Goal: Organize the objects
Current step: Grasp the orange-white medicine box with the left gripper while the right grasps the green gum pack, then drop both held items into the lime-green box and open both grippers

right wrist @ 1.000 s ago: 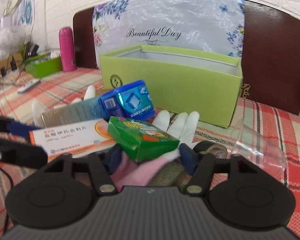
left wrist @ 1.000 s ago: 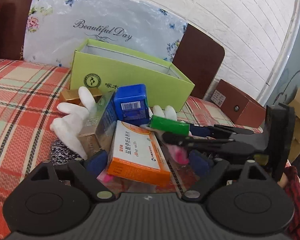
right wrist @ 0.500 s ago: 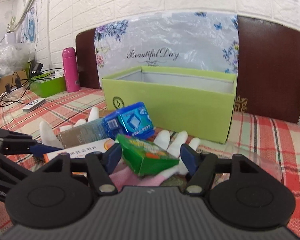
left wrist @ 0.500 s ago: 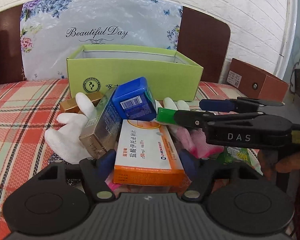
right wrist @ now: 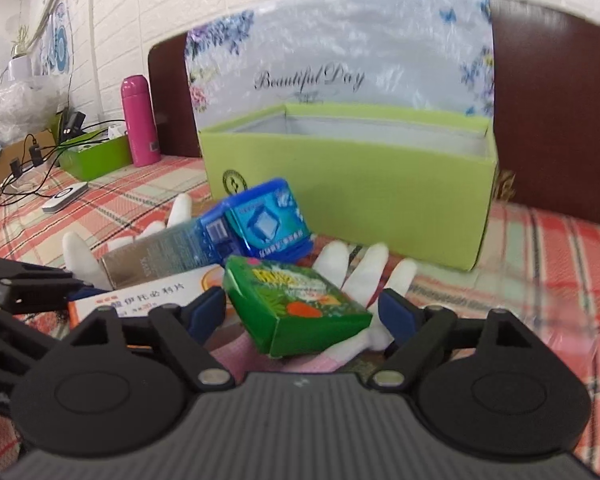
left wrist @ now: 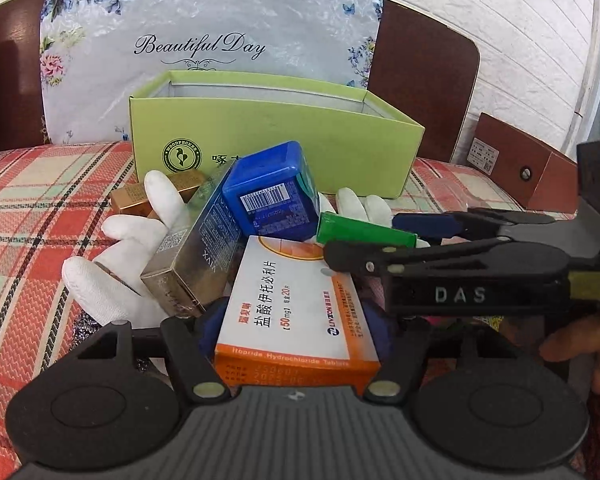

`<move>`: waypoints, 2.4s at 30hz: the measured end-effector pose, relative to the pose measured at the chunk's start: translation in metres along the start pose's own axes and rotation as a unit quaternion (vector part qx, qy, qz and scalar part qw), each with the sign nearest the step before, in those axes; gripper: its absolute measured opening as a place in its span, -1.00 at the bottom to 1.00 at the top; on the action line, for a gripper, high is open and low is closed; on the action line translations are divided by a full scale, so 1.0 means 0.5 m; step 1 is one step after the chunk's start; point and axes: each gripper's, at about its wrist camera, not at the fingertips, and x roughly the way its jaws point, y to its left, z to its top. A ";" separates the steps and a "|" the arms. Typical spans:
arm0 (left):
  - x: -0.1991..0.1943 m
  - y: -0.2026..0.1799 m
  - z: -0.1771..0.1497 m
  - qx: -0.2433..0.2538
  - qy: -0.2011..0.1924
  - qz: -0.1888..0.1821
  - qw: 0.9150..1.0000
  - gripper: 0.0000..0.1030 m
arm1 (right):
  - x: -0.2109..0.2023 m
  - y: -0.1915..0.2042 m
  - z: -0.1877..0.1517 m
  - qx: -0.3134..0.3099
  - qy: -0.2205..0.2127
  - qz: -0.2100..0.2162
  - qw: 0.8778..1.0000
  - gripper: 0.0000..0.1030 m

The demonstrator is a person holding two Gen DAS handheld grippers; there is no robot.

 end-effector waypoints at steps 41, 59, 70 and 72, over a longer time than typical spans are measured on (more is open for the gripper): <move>0.002 0.008 0.264 -0.121 -0.223 -0.024 0.967 0.36 | -0.140 -0.039 0.137 0.071 -0.201 -0.075 0.974 -0.65; 0.114 0.064 0.297 -0.123 -0.233 -0.044 0.964 0.95 | 0.025 -0.101 0.143 0.060 -0.198 -0.139 0.969 0.43; 0.069 0.065 0.282 -0.146 -0.221 -0.047 0.963 0.97 | -0.028 -0.087 0.145 0.068 -0.203 -0.142 0.966 1.00; 0.047 0.065 0.282 -0.157 -0.225 -0.049 0.960 0.97 | -0.043 -0.079 0.148 0.069 -0.206 -0.141 0.966 1.00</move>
